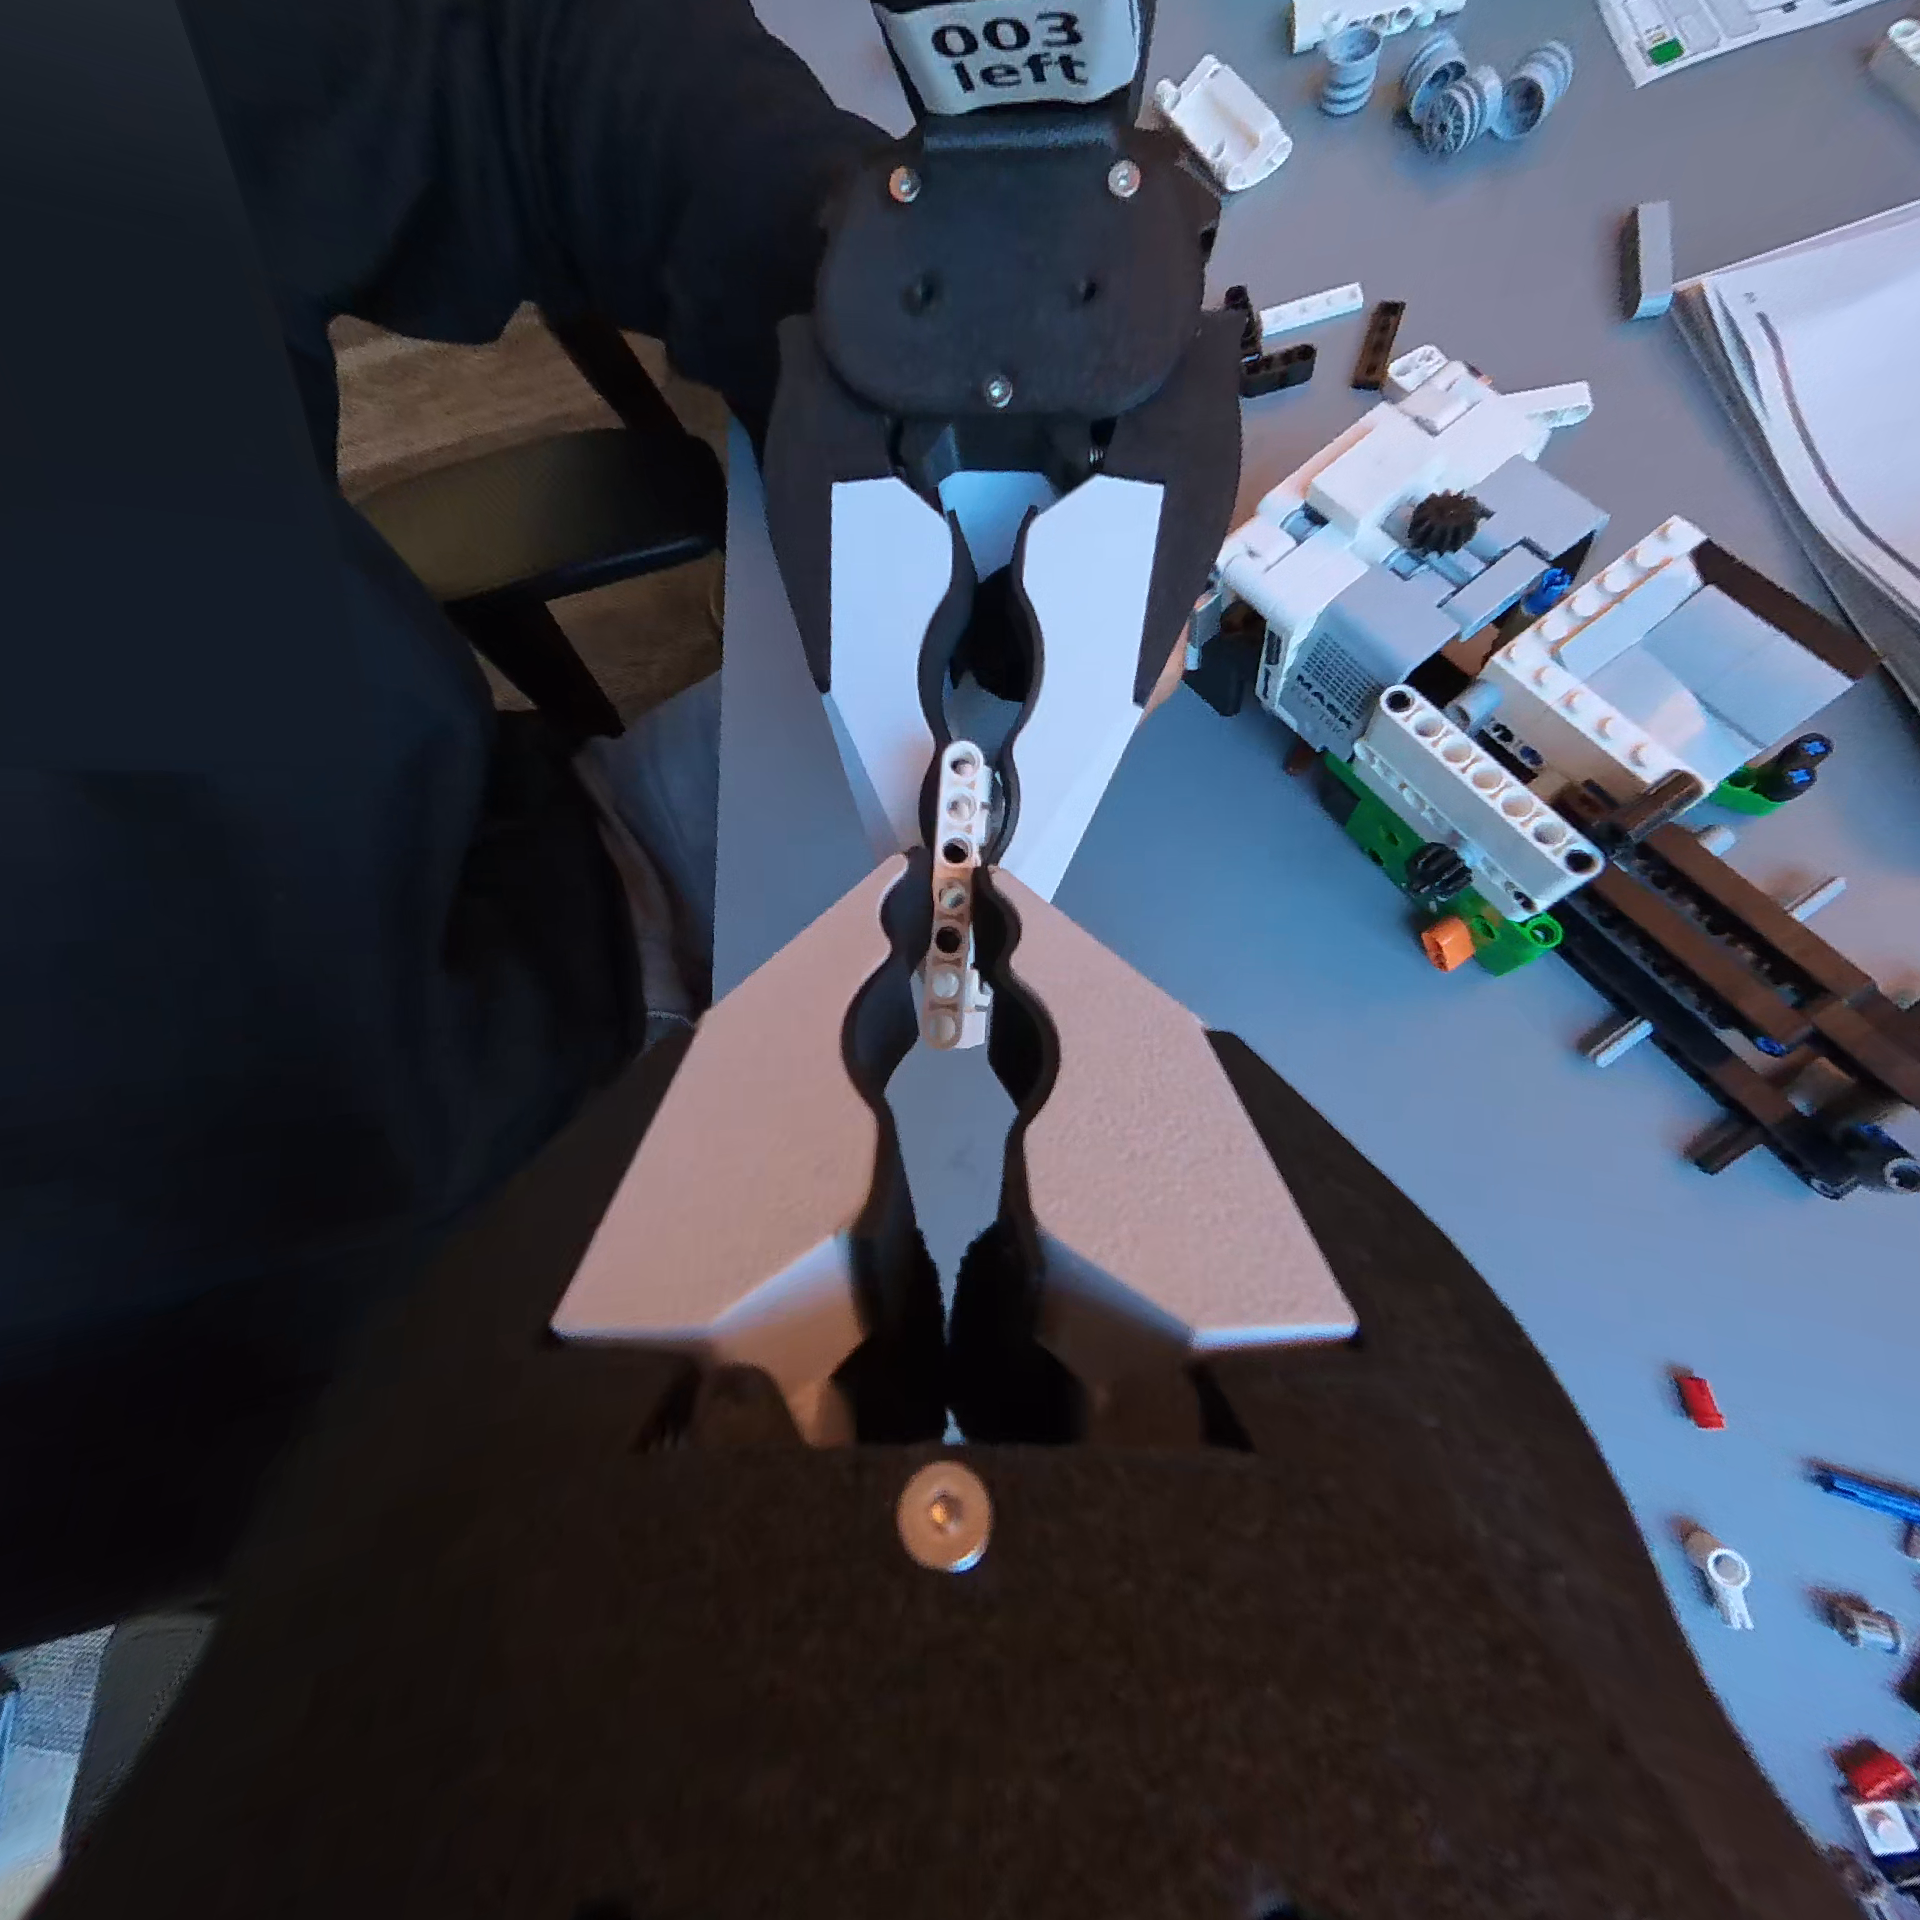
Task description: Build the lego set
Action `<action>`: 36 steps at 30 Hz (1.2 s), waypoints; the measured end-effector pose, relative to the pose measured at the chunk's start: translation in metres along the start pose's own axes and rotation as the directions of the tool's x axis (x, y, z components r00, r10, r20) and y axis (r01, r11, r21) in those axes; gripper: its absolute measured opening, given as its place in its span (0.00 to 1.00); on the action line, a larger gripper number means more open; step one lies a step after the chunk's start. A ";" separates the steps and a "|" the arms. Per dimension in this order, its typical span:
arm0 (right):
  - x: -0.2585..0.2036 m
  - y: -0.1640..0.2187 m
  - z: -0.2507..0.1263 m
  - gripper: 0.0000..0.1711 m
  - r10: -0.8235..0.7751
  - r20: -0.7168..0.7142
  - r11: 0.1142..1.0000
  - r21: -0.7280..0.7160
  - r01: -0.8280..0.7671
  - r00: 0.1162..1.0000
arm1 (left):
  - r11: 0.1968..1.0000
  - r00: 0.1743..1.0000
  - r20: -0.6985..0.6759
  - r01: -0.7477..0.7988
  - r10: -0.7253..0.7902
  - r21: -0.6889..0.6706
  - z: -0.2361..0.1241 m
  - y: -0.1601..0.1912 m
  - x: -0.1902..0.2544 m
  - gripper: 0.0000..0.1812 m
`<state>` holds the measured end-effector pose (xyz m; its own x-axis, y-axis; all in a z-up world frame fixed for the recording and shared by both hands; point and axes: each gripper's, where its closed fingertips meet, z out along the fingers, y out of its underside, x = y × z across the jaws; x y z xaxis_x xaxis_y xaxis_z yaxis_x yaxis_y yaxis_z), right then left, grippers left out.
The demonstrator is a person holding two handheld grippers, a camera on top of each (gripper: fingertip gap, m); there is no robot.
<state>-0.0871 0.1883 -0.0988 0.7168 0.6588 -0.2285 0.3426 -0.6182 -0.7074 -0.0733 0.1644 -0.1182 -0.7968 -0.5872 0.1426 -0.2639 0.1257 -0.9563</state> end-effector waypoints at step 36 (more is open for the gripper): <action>0.000 -0.012 -0.005 0.04 -0.009 -0.037 0.993 0.119 0.013 0.999 | 0.994 0.997 -0.056 0.060 -0.055 0.093 -0.006 -0.013 0.003 0.03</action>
<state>-0.0881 0.1932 -0.0871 0.7356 0.6481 -0.1971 0.2776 -0.5539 -0.7849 -0.0753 0.1658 -0.1038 -0.8101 -0.5477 0.2091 -0.2593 0.0149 -0.9657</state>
